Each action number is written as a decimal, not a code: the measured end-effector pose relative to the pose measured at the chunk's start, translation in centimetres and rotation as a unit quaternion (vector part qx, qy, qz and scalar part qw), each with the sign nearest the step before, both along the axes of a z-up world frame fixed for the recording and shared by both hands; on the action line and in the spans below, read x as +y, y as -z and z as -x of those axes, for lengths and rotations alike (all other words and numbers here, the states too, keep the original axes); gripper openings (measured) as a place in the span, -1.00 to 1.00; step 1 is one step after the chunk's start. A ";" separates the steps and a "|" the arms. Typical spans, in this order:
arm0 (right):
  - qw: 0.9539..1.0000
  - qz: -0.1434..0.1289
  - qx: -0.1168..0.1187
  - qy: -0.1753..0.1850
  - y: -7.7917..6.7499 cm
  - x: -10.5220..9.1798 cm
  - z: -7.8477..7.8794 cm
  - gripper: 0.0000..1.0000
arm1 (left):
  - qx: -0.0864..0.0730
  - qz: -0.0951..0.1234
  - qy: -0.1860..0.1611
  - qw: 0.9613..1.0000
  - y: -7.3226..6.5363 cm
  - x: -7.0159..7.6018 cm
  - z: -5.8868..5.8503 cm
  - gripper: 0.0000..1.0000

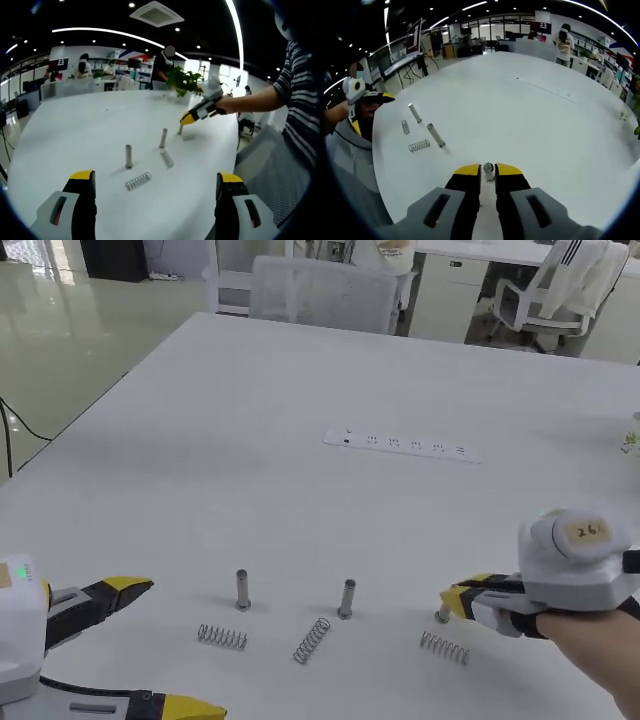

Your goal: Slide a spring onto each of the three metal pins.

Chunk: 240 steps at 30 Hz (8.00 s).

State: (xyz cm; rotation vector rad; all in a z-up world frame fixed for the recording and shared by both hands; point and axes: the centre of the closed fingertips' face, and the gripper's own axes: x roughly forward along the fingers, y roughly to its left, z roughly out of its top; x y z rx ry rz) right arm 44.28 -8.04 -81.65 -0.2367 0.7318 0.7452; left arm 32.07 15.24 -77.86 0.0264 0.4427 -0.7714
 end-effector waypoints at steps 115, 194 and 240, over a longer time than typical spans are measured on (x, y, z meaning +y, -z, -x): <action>0.964 0.139 -0.041 -0.221 2.6 -0.1 6.2 -0.84 | 0.011 -0.003 0.058 0.998 -0.5 -2.6 1.2 0.89; 0.899 0.126 -0.119 -0.401 -2.4 6.2 11.9 -0.85 | 0.012 0.030 0.260 0.965 0.4 -16.8 -1.2 -0.61; 0.912 0.097 -0.078 -0.391 -1.5 5.9 13.1 -0.81 | 0.003 0.030 0.312 0.950 1.4 -17.7 0.4 -0.96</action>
